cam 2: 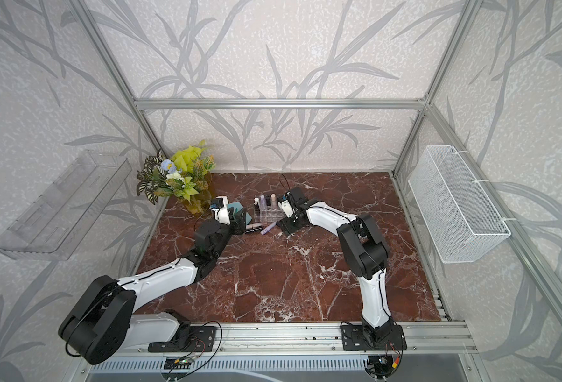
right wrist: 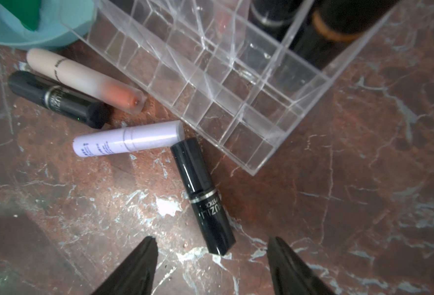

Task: Arrange the lipsticks in the organizer
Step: Pick up the lipstick at the center of the board.

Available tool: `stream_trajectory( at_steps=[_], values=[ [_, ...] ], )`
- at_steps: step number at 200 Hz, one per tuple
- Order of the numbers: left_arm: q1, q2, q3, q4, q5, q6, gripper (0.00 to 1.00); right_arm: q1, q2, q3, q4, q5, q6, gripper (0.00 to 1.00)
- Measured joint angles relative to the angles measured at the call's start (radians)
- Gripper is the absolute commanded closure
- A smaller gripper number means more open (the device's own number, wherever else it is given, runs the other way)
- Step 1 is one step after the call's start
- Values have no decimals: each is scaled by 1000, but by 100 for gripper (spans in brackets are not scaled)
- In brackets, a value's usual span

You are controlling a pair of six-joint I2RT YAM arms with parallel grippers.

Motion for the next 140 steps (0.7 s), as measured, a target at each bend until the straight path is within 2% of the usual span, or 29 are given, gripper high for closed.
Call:
stream_trajectory(
  at_steps=[65, 140],
  values=[
    [4, 2, 0, 5, 6, 0, 46, 0, 68, 76, -21, -1, -27, 36],
    [9, 13, 0, 5, 13, 0, 46, 0, 105, 108, -44, -18, -31, 53]
  ],
)
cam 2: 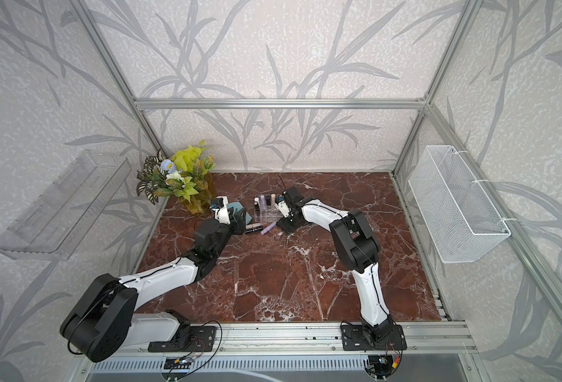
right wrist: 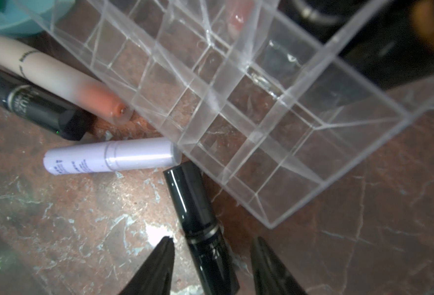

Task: Arrange the lipsticks in the organizer
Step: Pick up the lipstick at the center of the board.

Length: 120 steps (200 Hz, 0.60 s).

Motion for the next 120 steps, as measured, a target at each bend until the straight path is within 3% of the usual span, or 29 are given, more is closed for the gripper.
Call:
stream_trajectory(
  at_steps=[66, 120],
  values=[
    [2, 1, 0, 0, 2, 0, 46, 23, 4, 0, -14, 19, 2, 71],
    [3, 1, 0, 0, 2, 0, 46, 40, 6, -1, -17, 29, 1, 80]
  ],
)
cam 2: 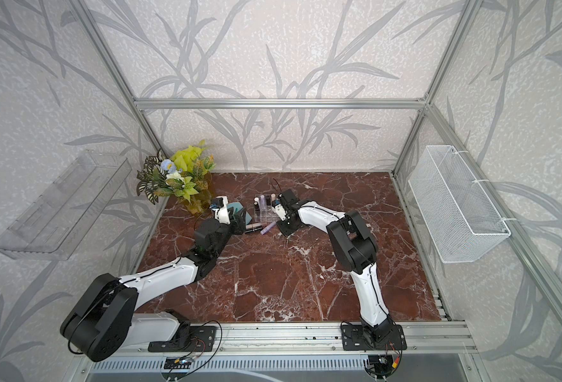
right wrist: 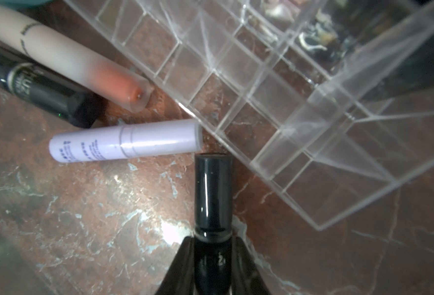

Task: Arrange the lipsticks in the organizer
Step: Pick up the lipstick at the center of the board.

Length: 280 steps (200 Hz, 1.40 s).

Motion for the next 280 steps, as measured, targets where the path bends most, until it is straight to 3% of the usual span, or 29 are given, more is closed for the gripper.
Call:
stream_trajectory(
  at_steps=[65, 158, 172, 189, 213, 280],
  values=[
    [0, 0, 0, 0, 1, 0, 46, 6, -60, -95, 26, 28, 9, 83],
    [0, 0, 2, -2, 10, 2, 45, 11, -78, -108, 4, 88, 34, 86],
    [0, 0, 8, -10, 15, 3, 41, 11, -108, -142, -2, 86, 44, 86],
    [5, -2, 21, -28, 34, 7, 25, 9, -173, -203, -8, 68, 62, 86],
    [13, -18, 37, -55, 97, 1, 14, 2, -303, -294, -1, 17, 92, 85],
    [44, 50, 217, -131, 544, -47, 14, -43, -546, -373, 66, -208, 158, 84]
  ],
)
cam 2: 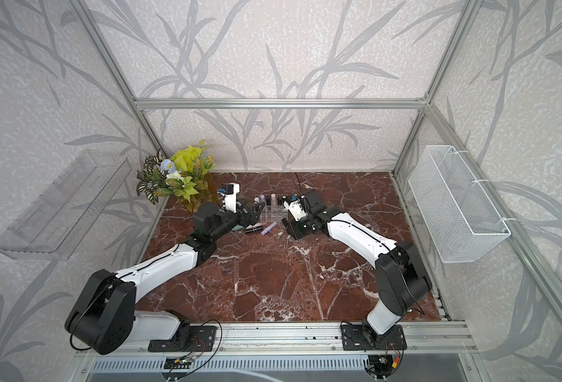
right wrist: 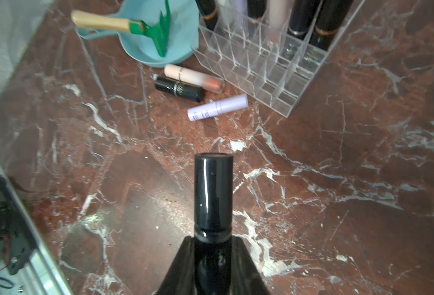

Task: Arrange the lipsticks in the organizer
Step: Pick up the lipstick at the center of the board.

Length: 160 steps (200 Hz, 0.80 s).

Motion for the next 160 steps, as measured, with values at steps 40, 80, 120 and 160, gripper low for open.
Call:
stream_trajectory(
  at_steps=[40, 80, 120, 160],
  values=[
    [0, 6, 60, -39, 223, -31, 16, -37, -113, -76, 61, -166, 55, 84],
    [0, 47, 70, 13, 425, -119, 17, -56, -205, -108, 128, -299, 120, 83],
    [-4, 86, 81, 87, 572, -212, 25, -56, -268, -129, 200, -392, 186, 83],
    [-24, 85, 104, 116, 638, -254, 32, -57, -279, -130, 245, -454, 227, 83]
  ],
)
